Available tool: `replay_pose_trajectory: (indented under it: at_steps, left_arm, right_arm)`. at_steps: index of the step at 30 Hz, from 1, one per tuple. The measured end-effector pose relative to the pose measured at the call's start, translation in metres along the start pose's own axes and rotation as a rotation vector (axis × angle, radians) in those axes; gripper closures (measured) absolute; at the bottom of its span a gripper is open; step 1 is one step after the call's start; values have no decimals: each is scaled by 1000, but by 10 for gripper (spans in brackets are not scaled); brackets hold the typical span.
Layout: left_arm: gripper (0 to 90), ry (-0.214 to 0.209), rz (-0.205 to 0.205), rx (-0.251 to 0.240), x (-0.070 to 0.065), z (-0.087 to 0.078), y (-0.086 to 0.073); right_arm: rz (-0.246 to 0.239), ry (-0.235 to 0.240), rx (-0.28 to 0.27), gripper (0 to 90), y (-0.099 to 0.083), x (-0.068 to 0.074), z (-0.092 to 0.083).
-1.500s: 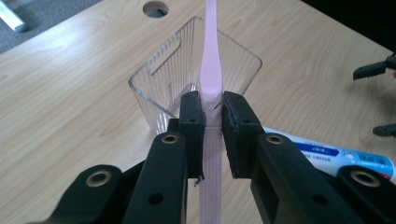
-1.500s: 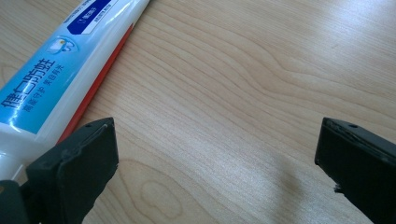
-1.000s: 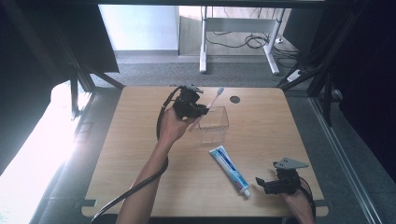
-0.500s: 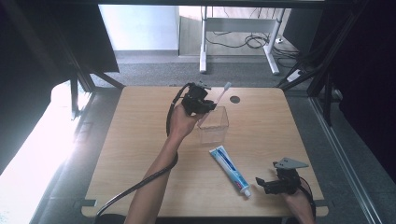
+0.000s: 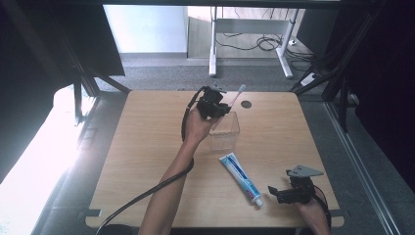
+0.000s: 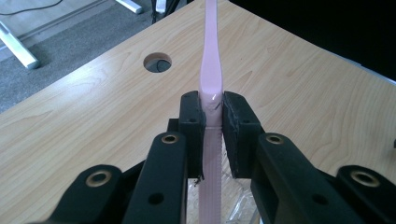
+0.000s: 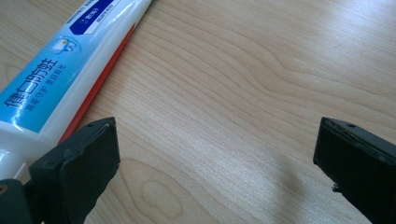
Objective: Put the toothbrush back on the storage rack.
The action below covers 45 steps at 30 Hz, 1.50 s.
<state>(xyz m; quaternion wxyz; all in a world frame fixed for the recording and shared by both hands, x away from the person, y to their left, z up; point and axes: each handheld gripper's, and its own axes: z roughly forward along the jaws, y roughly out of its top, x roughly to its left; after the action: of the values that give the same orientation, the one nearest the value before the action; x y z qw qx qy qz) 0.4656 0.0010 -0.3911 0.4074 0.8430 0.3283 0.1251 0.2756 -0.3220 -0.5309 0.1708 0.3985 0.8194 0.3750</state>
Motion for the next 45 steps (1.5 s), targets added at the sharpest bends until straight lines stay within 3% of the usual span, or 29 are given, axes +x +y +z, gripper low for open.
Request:
replay_pose_trajectory:
  at_steps: [21,45]
  left_arm:
    - [789,9,40,43,-7,25,-12]
    - [789,9,31,95,-7,42,-37]
  right_arm:
    - [7,-7,-5,9,0,-2,-2]
    - [3,-2,0,10,0,-1,-1]
